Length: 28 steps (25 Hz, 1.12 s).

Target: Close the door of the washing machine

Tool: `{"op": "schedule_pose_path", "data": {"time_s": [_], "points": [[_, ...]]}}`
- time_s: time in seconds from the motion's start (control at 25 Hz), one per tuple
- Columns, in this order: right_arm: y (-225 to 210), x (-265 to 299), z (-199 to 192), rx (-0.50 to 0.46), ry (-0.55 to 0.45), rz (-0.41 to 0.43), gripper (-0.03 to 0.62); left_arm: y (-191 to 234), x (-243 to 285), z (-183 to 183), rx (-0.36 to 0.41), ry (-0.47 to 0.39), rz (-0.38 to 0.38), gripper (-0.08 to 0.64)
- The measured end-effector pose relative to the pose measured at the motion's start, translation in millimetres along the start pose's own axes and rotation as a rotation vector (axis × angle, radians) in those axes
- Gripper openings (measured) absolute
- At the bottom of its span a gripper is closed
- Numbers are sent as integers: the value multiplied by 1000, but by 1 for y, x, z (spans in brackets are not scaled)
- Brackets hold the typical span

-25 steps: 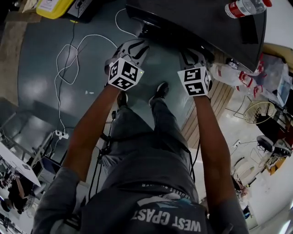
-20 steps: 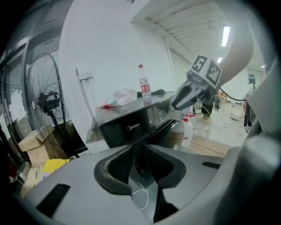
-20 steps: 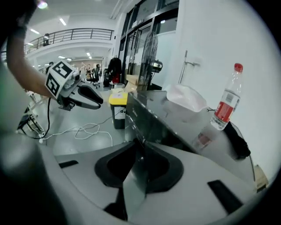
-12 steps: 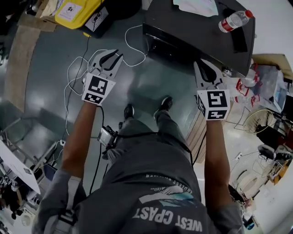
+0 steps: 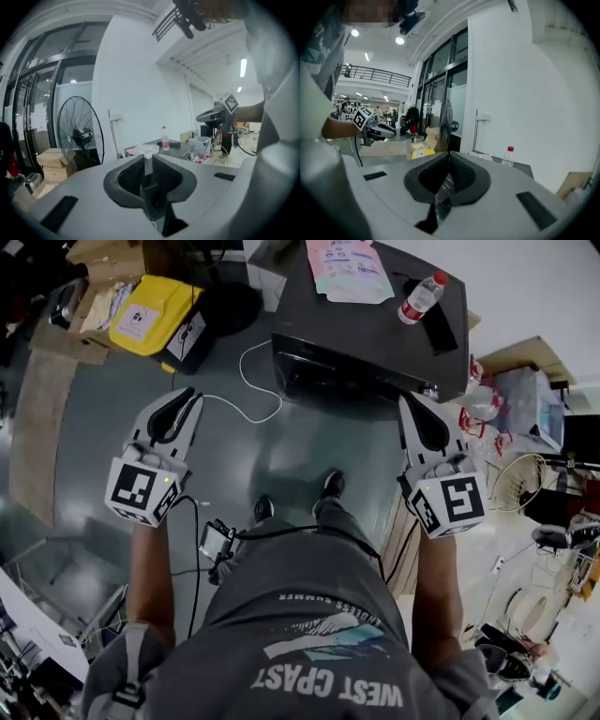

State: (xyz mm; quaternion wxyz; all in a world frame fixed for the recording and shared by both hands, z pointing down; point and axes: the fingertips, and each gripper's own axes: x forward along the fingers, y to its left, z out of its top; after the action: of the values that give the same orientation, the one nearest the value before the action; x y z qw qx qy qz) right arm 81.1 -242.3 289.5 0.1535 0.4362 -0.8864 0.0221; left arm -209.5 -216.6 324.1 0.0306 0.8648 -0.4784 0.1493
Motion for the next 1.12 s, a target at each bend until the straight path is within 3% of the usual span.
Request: {"op": "schedule_pose_path", "data": {"time_s": [0.16,0.32,0.56,0.84,1.04,1.12], "points": [[-9,-42,46,41,-79,-52,28,-7,-27,68,17,-85,-17,60],[9,-69,83,45,-155,-93,28,-4,-58,104,50,-161,-49,46],[14,-112,148,77,-234,-91,26,-20,-80,174,111,-205,-74,40],[27,-124,147,76,-261,-114,26,-24,-90,167,143,-226,-100,40],[31,-112,112,56,-258,-133,26,-25,-74,129,130,-256,-114,40],[27,-115,122,63,-254,-131,26,-27,-74,142,128,-247,-120,40]]}}
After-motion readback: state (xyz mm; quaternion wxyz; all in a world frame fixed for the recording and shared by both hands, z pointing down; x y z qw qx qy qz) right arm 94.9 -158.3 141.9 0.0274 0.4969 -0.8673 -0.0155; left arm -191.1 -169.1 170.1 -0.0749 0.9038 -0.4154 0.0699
